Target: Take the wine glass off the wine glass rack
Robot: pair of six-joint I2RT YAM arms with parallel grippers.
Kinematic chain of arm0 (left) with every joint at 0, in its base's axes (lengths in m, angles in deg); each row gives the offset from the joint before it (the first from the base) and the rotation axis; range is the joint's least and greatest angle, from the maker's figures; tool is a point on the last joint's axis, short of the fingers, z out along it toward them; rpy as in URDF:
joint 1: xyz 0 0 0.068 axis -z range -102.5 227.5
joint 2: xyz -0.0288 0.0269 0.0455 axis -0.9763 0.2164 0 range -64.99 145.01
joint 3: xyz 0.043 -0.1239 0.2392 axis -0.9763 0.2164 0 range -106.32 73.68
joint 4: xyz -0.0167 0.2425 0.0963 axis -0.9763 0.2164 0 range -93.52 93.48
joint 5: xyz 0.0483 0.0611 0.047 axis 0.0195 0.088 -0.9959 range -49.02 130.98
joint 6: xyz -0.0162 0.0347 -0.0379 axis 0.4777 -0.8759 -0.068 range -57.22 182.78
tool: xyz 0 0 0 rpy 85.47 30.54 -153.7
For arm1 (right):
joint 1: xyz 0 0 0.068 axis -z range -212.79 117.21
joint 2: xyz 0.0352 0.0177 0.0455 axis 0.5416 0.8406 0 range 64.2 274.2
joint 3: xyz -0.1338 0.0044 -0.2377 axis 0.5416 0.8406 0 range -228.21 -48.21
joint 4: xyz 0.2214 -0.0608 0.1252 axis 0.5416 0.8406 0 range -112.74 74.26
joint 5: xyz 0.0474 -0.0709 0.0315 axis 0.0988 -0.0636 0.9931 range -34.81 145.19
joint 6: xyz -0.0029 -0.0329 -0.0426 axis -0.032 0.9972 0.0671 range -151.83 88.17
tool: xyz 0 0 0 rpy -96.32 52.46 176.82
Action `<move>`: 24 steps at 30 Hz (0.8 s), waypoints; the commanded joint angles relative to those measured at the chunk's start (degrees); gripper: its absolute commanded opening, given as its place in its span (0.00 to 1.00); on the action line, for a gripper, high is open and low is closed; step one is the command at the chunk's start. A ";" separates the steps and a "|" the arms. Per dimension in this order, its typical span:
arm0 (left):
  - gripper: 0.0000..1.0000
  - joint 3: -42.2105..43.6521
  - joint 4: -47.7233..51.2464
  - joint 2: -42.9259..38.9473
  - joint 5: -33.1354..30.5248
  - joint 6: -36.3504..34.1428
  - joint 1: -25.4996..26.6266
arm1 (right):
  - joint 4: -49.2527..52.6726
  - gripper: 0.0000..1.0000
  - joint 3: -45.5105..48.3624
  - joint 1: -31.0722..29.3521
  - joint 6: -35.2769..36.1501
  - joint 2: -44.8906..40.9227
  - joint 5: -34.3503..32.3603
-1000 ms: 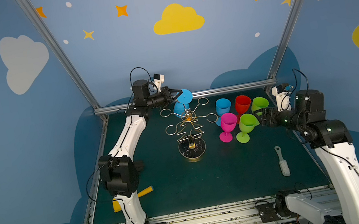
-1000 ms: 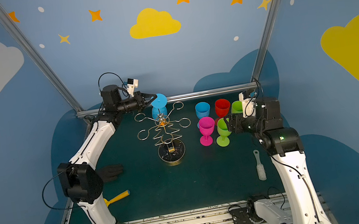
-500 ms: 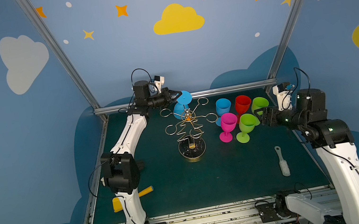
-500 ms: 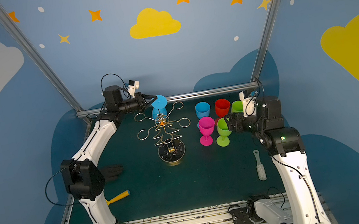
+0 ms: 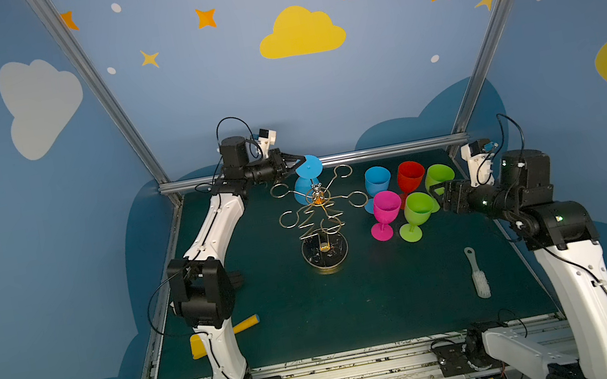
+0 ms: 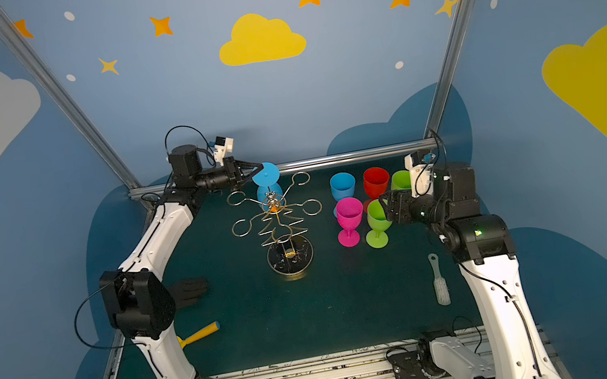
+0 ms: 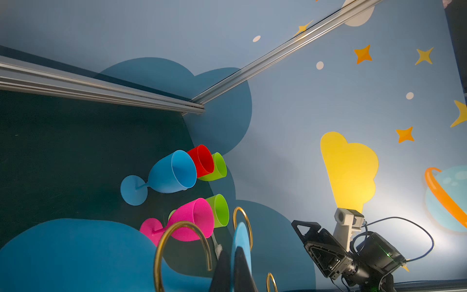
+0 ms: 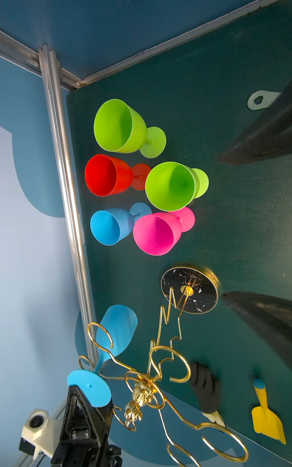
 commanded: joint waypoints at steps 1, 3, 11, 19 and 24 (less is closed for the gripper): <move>0.03 -0.81 0.54 -2.98 2.25 -1.31 -0.33 | 0.12 0.78 -1.18 0.30 0.00 -0.60 -0.21; 0.03 -0.72 0.76 -3.27 2.84 -1.33 -0.25 | -0.07 0.78 -0.74 0.30 0.06 -0.87 -0.38; 0.03 -2.81 6.86 -3.36 4.22 -4.90 -0.27 | -0.75 0.78 -0.10 0.29 0.58 -2.09 -0.71; 0.03 -5.25 12.77 -2.07 3.12 -8.00 0.54 | -0.90 0.78 0.48 0.24 2.07 -3.48 -1.18; 0.03 -9.04 19.24 -0.07 1.16 -11.27 1.40 | -1.80 0.78 1.72 0.30 2.13 -4.80 -1.13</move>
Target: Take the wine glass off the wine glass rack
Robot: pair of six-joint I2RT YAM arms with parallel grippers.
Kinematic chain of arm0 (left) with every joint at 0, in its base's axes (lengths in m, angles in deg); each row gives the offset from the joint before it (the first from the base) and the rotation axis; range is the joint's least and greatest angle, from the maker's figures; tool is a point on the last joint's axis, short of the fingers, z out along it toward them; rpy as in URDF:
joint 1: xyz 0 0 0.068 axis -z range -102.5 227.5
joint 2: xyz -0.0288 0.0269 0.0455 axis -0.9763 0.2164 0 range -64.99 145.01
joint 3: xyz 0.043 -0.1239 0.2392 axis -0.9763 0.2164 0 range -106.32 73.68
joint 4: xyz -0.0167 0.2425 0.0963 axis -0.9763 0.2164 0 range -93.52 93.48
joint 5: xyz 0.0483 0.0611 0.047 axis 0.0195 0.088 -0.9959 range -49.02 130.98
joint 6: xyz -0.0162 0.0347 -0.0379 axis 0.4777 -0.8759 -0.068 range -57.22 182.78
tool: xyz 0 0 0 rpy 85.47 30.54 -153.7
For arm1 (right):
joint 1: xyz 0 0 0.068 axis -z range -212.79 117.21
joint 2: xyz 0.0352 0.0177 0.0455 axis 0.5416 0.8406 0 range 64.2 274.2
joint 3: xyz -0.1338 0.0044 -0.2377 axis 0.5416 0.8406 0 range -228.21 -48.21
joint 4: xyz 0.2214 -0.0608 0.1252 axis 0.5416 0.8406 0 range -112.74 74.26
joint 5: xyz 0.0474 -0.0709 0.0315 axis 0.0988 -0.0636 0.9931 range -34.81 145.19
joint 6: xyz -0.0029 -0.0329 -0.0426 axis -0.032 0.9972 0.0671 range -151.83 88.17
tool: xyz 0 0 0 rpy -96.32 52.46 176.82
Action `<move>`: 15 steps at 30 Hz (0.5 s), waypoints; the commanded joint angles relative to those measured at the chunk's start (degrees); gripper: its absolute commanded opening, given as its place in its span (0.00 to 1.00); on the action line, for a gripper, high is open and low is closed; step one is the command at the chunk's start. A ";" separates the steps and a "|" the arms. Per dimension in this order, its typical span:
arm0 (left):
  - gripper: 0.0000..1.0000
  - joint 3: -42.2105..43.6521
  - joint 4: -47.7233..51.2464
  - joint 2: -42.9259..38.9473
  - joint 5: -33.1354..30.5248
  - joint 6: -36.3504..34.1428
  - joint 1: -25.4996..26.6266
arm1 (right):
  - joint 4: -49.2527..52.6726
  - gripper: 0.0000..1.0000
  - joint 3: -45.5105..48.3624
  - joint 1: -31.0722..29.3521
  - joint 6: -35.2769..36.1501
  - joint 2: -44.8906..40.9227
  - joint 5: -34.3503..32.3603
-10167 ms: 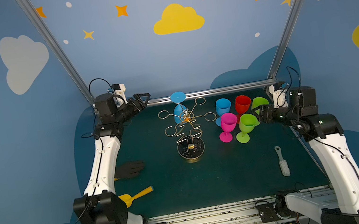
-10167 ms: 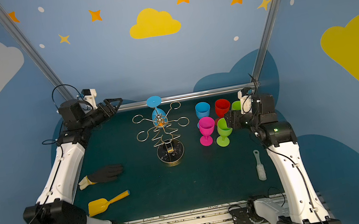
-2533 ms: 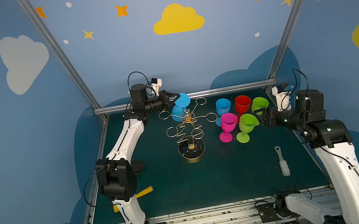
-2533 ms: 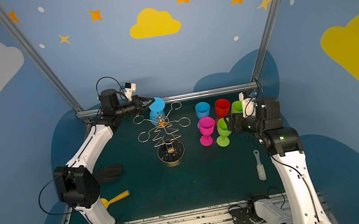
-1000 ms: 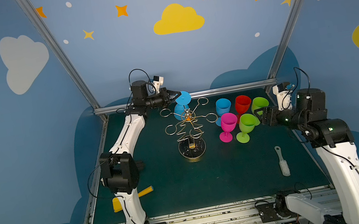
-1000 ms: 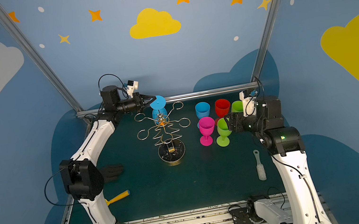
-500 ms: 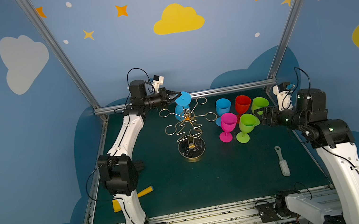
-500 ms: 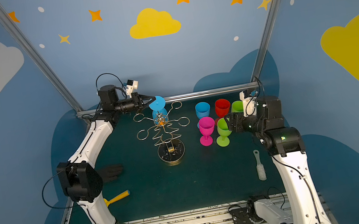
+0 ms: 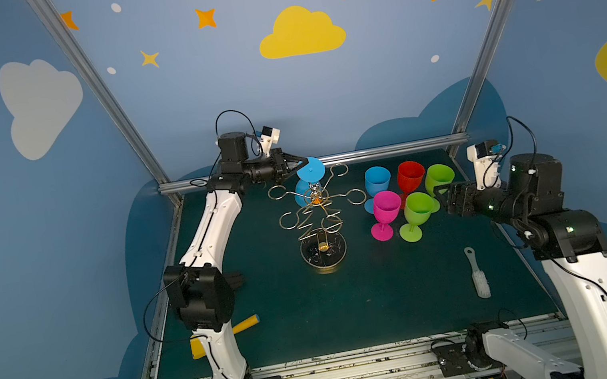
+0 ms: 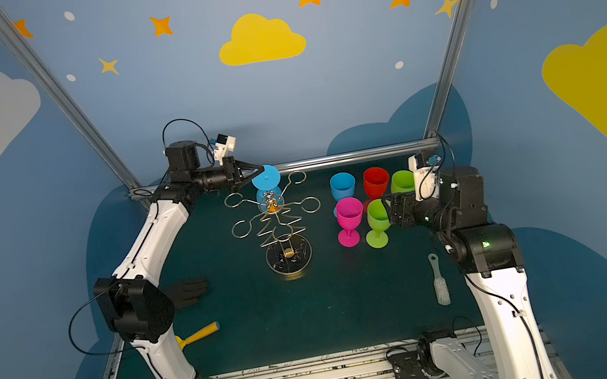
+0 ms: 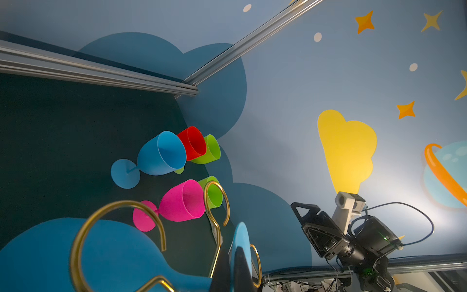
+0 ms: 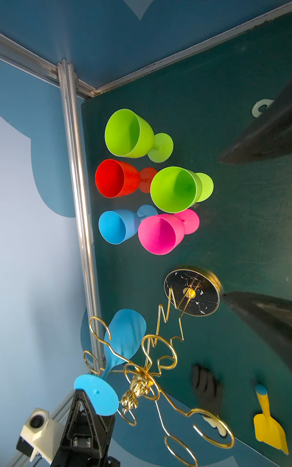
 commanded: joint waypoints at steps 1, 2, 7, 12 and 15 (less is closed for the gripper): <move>0.03 -3.33 5.91 1.31 -1.02 -3.84 0.55 | -1.49 0.78 1.26 0.27 0.84 -1.38 -0.35; 0.03 -4.30 7.41 1.74 -1.39 -4.52 0.66 | -1.62 0.78 1.61 0.25 0.79 -1.69 -0.26; 0.03 -9.61 14.15 3.87 -3.74 -7.49 0.89 | -2.48 0.79 2.94 0.25 1.34 -3.44 -0.34; 0.03 -13.10 15.43 5.83 -4.52 -7.10 0.64 | -2.86 0.79 3.62 0.23 2.61 -4.38 -0.78; 0.03 -13.49 14.62 6.47 -4.48 -6.41 0.56 | -3.33 0.79 4.13 0.25 2.27 -4.78 0.20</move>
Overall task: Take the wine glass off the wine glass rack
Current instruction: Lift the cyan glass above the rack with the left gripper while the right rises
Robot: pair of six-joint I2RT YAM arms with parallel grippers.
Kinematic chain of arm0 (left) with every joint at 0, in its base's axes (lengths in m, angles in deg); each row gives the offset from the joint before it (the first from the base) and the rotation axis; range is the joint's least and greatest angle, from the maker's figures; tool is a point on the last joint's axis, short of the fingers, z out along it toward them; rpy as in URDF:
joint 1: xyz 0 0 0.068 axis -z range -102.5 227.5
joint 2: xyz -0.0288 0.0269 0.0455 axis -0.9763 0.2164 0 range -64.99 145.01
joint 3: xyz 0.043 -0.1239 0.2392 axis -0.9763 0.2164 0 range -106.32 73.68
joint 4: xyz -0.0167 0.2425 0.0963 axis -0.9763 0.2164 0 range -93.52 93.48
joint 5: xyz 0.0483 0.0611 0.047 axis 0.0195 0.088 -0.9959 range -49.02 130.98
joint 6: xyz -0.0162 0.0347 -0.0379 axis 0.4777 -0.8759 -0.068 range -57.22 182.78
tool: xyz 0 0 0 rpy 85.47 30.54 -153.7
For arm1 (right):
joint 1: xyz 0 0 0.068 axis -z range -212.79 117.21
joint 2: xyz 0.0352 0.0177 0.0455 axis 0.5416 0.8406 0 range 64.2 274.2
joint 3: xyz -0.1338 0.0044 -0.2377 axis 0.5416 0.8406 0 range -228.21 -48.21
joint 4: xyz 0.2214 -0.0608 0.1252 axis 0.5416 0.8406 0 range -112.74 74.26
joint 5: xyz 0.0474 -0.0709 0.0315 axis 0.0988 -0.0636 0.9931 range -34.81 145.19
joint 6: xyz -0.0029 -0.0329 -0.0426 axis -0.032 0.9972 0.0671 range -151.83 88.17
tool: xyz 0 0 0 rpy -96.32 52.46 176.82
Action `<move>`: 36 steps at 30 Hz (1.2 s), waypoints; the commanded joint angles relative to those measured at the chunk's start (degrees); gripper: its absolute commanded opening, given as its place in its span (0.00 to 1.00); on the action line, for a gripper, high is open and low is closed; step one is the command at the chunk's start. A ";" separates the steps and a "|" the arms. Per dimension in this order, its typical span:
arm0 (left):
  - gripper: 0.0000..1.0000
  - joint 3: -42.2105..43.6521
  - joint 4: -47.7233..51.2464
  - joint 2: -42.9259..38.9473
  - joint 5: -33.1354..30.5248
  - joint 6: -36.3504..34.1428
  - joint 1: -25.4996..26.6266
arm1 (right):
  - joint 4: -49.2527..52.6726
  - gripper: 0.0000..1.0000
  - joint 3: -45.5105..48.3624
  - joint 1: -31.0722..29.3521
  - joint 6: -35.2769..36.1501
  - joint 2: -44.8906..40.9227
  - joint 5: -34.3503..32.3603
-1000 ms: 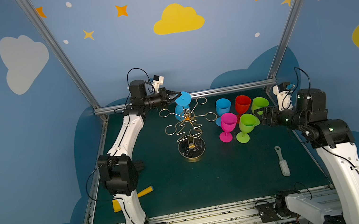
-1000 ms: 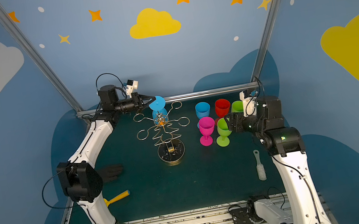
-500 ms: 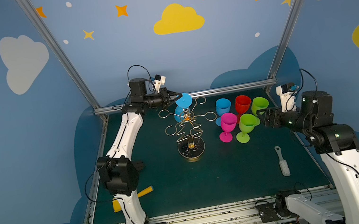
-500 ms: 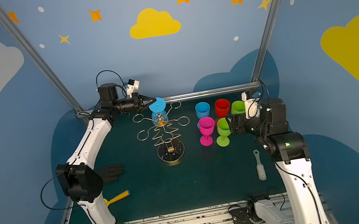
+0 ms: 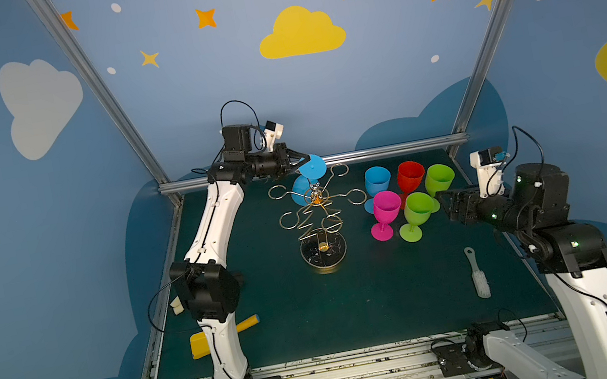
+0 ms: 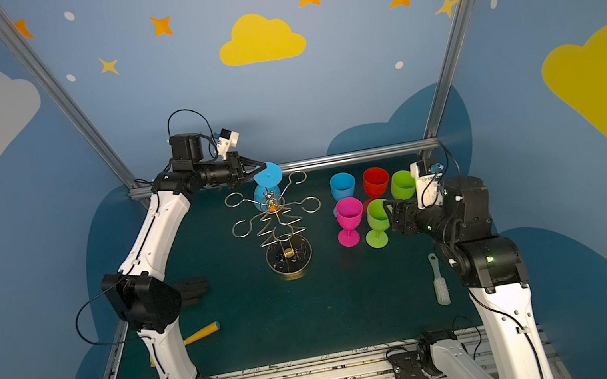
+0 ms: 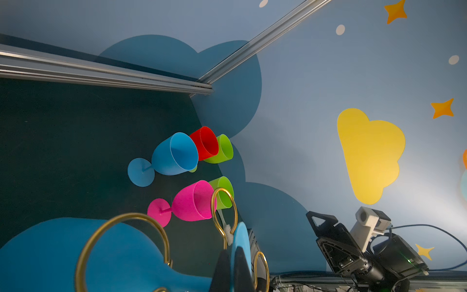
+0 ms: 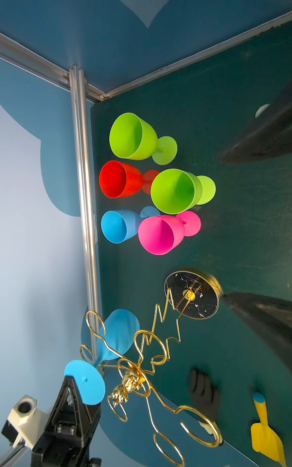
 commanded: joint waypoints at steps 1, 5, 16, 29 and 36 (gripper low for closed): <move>0.03 -1.78 1.84 1.18 -0.27 -0.81 -0.25 | -1.85 0.79 1.13 0.28 0.73 -1.01 0.45; 0.03 -2.65 4.80 2.20 -0.04 -2.13 0.01 | -1.97 0.79 1.86 0.30 1.48 -1.45 -0.81; 0.03 1.98 -0.77 0.12 0.83 -0.56 0.69 | -1.84 0.80 1.87 0.21 1.84 -2.19 -0.43; 0.03 0.59 -10.02 2.34 1.21 4.64 1.46 | -1.06 0.80 -0.06 0.25 0.99 -1.04 0.70; 0.03 -5.47 -15.02 6.86 0.10 8.05 1.21 | -0.22 0.80 -1.50 0.28 0.75 -0.21 1.24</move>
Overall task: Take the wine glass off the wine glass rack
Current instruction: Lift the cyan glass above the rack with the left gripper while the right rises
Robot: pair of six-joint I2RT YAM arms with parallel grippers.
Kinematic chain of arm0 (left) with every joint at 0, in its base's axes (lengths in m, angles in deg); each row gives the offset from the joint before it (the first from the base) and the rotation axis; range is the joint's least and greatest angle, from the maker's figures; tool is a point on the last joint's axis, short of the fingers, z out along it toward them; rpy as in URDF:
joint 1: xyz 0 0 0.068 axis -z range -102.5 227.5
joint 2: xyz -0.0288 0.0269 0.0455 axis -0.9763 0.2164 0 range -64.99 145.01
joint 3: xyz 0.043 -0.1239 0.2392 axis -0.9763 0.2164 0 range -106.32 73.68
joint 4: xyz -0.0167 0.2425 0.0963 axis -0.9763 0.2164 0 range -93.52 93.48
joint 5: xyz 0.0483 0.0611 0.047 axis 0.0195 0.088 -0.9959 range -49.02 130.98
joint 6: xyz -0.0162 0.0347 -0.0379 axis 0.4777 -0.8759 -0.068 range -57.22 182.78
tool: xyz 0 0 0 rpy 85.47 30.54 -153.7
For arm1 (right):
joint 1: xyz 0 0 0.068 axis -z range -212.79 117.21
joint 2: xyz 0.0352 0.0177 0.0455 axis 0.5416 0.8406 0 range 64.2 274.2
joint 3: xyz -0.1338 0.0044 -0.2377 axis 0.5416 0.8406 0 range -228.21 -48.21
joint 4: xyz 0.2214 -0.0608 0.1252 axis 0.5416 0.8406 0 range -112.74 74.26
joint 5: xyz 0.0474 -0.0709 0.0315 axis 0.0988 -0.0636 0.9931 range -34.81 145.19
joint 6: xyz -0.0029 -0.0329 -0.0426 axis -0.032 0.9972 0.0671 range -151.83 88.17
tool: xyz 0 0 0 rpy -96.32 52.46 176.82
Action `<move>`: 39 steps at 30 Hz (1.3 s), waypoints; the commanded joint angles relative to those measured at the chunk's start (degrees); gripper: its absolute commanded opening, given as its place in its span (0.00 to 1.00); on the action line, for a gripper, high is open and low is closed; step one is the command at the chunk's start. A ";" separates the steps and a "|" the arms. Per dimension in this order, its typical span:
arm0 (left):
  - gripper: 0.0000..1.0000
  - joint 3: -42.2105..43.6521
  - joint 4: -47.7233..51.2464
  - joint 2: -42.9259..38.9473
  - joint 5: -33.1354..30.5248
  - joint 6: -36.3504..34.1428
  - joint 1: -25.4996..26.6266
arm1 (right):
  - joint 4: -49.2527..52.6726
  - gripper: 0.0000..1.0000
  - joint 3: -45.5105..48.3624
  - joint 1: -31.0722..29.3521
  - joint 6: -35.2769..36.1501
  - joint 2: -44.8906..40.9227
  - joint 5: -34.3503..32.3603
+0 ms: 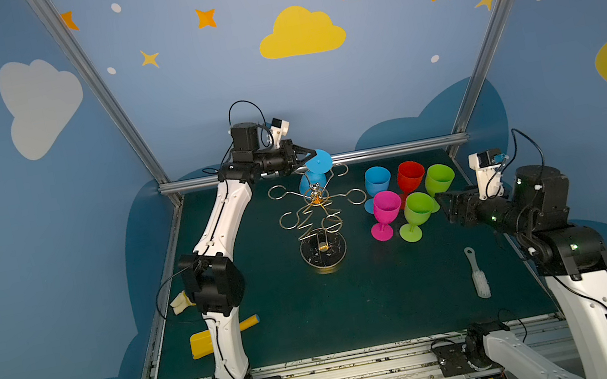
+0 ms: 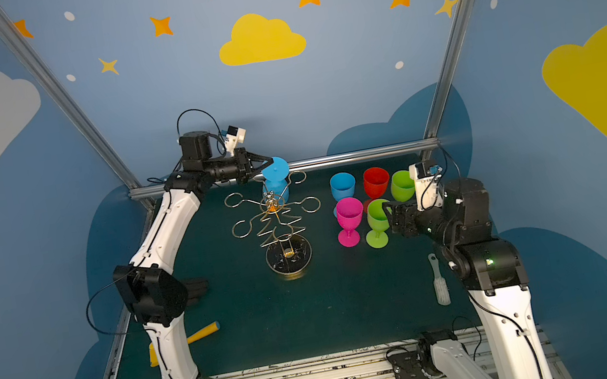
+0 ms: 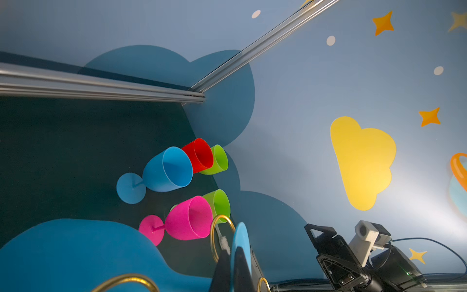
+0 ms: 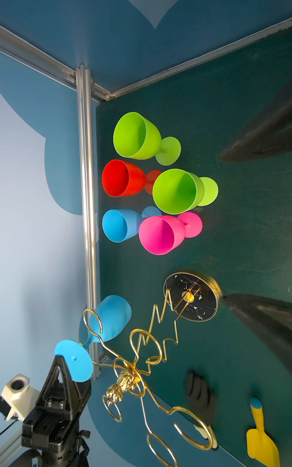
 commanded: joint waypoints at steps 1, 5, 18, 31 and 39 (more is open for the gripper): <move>0.03 -3.50 -5.29 2.76 -0.28 2.52 -0.35 | 0.59 0.80 -2.48 0.26 -0.66 0.27 0.65; 0.03 -7.28 -9.88 6.00 -0.55 6.20 -0.96 | 0.91 0.80 -3.28 0.28 -0.76 0.62 0.54; 0.03 -15.09 -28.93 8.72 0.63 26.41 -6.18 | -9.65 0.80 -2.40 0.07 -2.67 2.88 9.46; 0.03 -13.06 -43.09 -1.65 2.13 40.26 -6.95 | -21.74 0.80 -8.59 -12.89 5.58 12.72 8.51; 0.03 1.06 -51.35 -12.14 2.07 47.29 -5.30 | -31.79 0.82 -14.43 -19.81 13.09 19.26 14.19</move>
